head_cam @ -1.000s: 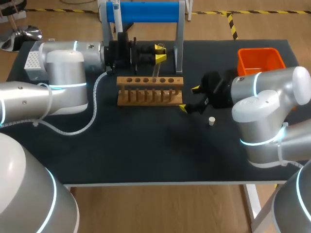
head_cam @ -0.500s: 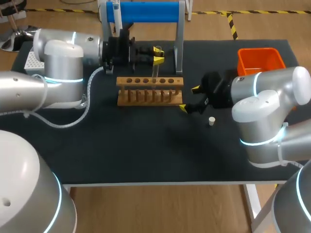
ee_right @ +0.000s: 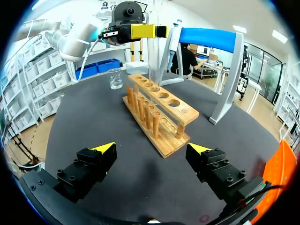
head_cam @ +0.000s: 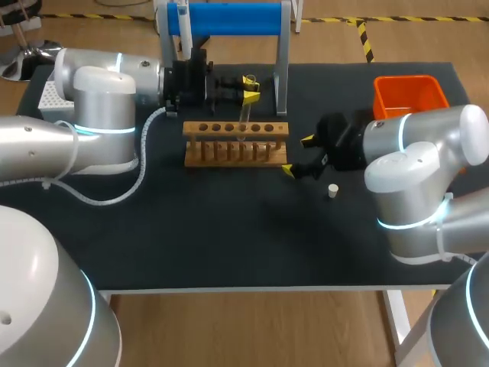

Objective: Invert the test tube, pick up the pipette, mount the tip to pipette, aspirate from beaker and dispense into the tube, eject the tip, return the pipette, and cap with the stopper.

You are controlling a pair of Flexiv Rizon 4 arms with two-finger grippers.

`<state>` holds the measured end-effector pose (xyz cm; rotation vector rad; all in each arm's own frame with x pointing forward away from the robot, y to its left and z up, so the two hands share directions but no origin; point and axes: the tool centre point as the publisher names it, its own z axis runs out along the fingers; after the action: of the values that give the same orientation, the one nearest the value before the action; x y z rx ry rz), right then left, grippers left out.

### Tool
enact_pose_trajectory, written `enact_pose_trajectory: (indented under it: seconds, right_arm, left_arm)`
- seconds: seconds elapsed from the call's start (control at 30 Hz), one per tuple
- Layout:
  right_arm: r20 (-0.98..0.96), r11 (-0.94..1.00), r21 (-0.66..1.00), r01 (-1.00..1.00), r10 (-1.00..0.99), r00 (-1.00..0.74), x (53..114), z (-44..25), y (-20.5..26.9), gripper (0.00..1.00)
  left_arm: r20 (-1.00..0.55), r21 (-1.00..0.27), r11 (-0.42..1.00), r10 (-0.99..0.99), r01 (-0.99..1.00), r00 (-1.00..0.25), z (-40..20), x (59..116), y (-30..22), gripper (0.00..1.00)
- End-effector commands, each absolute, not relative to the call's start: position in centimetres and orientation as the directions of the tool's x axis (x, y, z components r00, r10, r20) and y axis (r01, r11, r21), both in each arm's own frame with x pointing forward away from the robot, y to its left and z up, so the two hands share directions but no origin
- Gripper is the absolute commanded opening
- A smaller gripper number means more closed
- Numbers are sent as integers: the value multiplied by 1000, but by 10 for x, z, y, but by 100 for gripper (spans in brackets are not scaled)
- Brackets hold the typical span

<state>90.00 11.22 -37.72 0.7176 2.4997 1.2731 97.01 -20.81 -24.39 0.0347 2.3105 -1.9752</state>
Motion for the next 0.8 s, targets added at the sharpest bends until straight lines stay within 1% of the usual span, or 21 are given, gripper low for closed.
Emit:
enact_pose_trajectory:
  seconds: [0.03, 0.53, 0.8]
  right_arm:
    - [5, 498, 809, 314, 528, -849, 900, -377, 111, 100]
    - [5, 498, 809, 314, 528, -849, 900, -377, 111, 100]
    - [5, 498, 809, 314, 528, -849, 900, -377, 111, 100]
  left_arm:
    - [-95, -985, 155, -79, 82, -992, -246, 965, -209, 0]
    - [-108, -984, 163, -201, 76, -974, -255, 957, -194, 0]
    - [-140, -982, 154, -226, 107, -964, -261, 960, -191, 0]
